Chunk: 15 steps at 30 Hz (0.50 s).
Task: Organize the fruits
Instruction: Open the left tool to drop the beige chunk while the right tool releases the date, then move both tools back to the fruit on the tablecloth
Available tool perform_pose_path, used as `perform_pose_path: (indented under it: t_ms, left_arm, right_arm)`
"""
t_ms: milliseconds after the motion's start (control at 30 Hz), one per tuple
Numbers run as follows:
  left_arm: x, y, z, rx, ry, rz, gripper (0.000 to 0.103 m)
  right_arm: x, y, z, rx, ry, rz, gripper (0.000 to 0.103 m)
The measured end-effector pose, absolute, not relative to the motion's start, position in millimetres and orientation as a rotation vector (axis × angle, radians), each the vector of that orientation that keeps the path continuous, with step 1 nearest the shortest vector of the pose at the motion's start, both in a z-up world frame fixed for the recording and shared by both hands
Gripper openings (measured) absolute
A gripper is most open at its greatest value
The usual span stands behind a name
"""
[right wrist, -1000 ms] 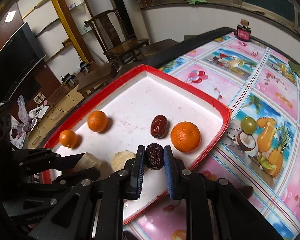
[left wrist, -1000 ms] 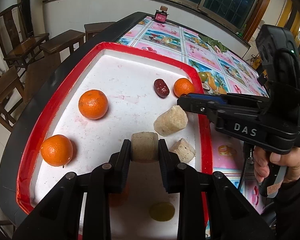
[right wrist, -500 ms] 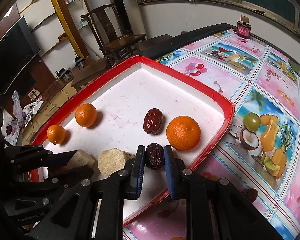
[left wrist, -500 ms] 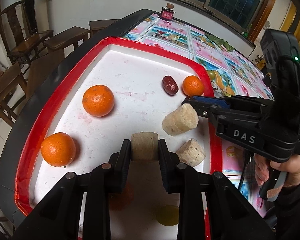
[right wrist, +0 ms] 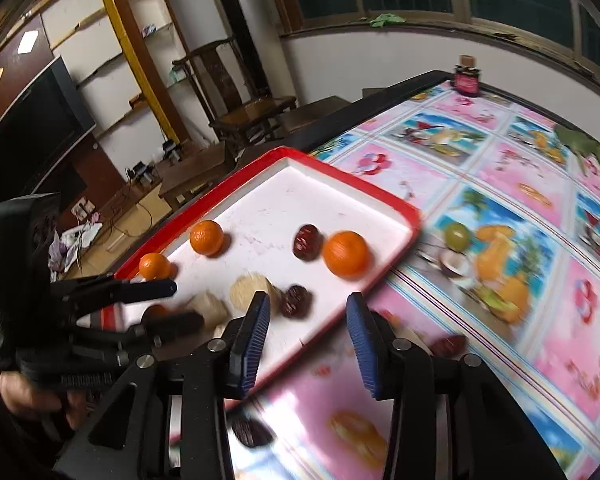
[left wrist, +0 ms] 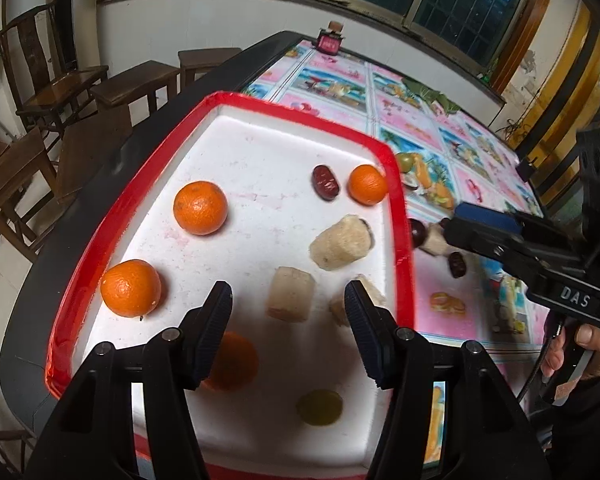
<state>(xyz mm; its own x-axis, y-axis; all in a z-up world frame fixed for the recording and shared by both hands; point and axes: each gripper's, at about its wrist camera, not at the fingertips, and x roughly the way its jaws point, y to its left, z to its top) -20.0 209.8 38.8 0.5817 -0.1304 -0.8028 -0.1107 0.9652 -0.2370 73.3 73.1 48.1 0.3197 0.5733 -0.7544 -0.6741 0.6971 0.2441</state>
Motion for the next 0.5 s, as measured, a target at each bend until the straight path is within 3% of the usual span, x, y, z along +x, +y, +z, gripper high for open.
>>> perform_pose_path:
  t_ms: [133,500]
  left_arm:
    - [-26,199,44,-0.265,0.944,-0.045,0.058]
    - [-18,155,54,-0.207,0.951,-0.141,0.058]
  right_arm:
    - [62,38,56,-0.088,0.923,0.804,0.051]
    - [38,-37,45,-0.036,0.948,0.689,0.052]
